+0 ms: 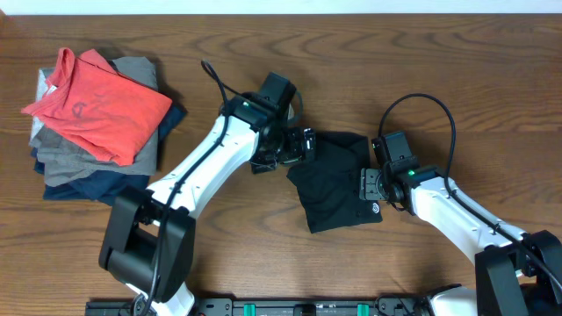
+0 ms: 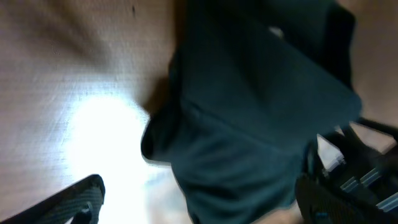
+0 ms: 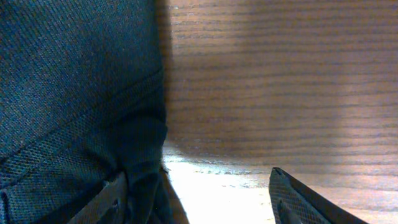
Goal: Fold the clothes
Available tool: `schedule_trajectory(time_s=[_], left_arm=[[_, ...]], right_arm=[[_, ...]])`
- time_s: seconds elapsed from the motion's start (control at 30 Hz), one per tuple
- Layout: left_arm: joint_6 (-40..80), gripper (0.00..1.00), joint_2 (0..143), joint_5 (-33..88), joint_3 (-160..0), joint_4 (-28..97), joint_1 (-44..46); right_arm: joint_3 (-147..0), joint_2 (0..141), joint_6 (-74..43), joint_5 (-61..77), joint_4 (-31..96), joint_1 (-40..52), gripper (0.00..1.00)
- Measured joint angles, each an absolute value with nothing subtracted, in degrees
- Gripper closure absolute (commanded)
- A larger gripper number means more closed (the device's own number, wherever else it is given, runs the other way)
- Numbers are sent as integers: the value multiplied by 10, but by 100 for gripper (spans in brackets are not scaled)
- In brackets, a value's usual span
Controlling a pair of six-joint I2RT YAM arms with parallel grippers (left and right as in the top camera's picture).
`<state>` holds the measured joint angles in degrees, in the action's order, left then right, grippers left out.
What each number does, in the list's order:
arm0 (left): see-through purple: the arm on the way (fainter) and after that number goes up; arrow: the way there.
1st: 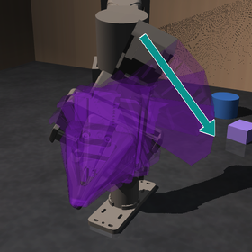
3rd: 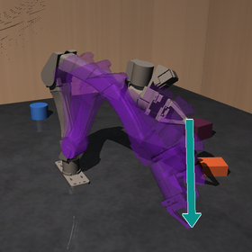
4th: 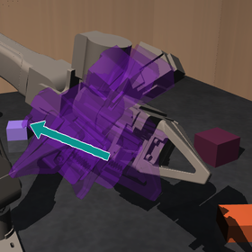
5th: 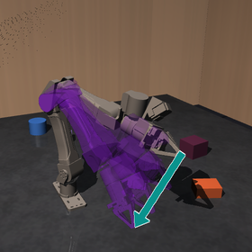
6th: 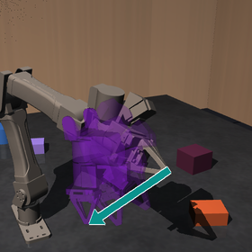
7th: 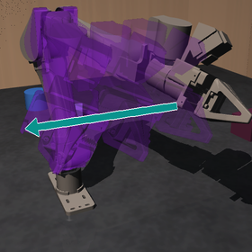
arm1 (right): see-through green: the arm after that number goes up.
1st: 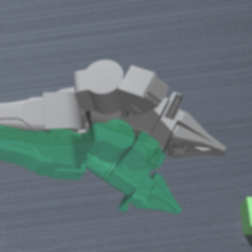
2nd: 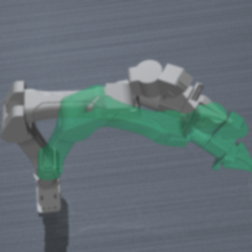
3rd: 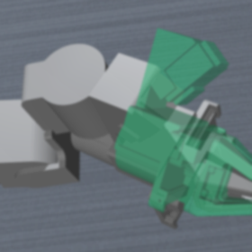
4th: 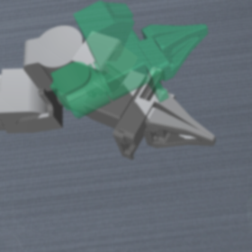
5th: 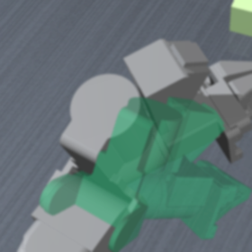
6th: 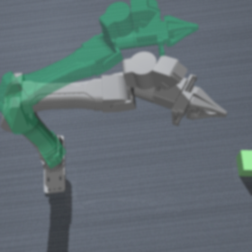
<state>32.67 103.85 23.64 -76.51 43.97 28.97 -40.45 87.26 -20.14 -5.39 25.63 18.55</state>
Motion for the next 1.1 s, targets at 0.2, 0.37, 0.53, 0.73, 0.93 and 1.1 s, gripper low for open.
schedule_trajectory(time_s=[0.2, 0.37, 0.53, 0.73, 0.93, 1.1], left_arm=[[342, 2, 1068, 236, -705, 338, 290], [316, 2, 1104, 254, -688, 273, 290], [296, 4, 1123, 329, -690, 213, 292], [275, 91, 1150, 376, -690, 178, 317], [237, 94, 1143, 387, -690, 198, 311], [207, 94, 1089, 371, -690, 251, 255]], right_arm=[[-404, 873, -201, -55, 257, 185, 28], [-404, 873, -201, -55, 257, 185, 28], [-404, 873, -201, -56, 258, 185, 28], [-404, 873, -201, -59, 263, 185, 28], [-406, 872, -201, -63, 274, 182, 26], [-407, 873, -201, -73, 313, 153, 26]])
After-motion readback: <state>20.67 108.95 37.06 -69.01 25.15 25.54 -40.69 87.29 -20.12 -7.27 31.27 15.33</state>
